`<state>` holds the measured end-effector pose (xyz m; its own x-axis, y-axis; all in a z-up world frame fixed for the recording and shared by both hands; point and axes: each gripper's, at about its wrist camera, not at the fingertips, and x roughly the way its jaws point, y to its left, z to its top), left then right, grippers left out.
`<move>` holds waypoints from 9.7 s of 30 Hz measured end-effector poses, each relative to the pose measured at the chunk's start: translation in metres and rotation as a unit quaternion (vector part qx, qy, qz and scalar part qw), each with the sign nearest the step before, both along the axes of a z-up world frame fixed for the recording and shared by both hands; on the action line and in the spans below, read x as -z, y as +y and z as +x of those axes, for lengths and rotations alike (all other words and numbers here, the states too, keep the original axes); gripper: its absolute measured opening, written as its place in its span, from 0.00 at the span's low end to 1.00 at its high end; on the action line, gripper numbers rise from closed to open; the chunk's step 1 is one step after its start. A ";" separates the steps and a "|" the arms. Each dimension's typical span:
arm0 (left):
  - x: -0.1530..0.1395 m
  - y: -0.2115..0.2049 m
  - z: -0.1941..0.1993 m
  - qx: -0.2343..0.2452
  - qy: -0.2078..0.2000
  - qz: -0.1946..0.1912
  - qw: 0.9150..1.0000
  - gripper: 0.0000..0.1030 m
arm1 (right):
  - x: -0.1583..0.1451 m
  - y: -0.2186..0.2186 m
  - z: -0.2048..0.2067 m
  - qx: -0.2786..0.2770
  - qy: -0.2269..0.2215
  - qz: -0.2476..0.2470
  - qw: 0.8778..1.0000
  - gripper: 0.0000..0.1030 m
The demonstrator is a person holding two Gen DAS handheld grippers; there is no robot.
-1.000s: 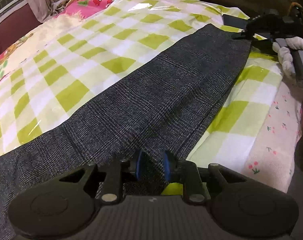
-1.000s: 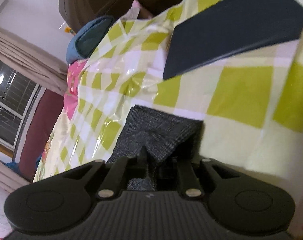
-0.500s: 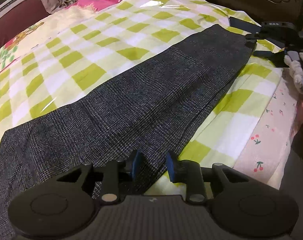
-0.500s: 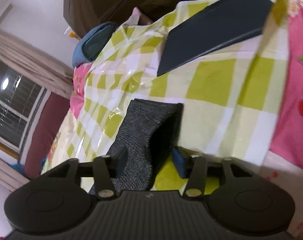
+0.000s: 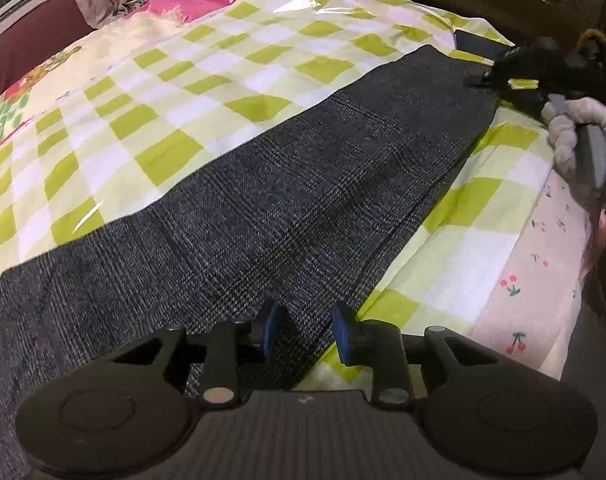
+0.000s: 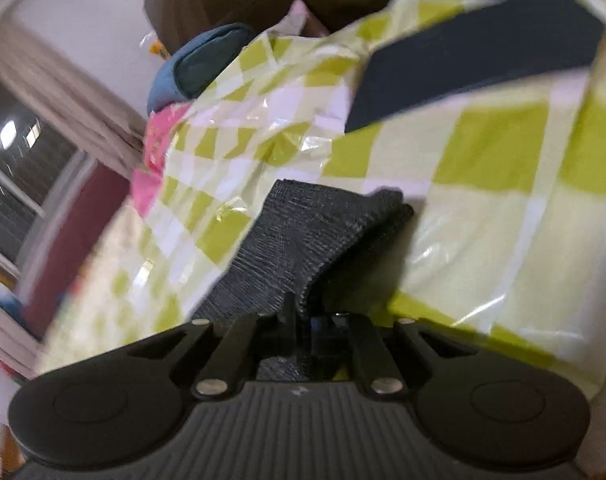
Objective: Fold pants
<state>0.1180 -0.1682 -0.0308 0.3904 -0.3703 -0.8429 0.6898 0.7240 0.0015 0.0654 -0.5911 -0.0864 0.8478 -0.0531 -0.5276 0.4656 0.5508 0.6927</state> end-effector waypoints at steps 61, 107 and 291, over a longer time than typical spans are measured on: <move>-0.006 0.061 0.006 -0.048 0.010 -0.096 0.994 0.62 | -0.135 0.218 0.070 -0.307 -0.096 -0.144 0.936 0.07; -0.007 0.330 -0.071 -0.311 0.003 -0.131 0.941 0.65 | -0.100 0.621 0.032 -0.578 -0.071 -0.428 0.691 0.06; -0.041 0.316 -0.126 -0.382 -0.090 -0.171 0.904 0.78 | -0.106 0.602 0.126 -0.567 0.069 -0.038 0.820 0.50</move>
<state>-0.0081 0.1477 0.0099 0.7614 -0.1620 -0.6277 -0.0004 0.9681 -0.2504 0.1909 0.0105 0.0196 0.3080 0.6910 -0.6539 -0.3043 0.7228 0.6205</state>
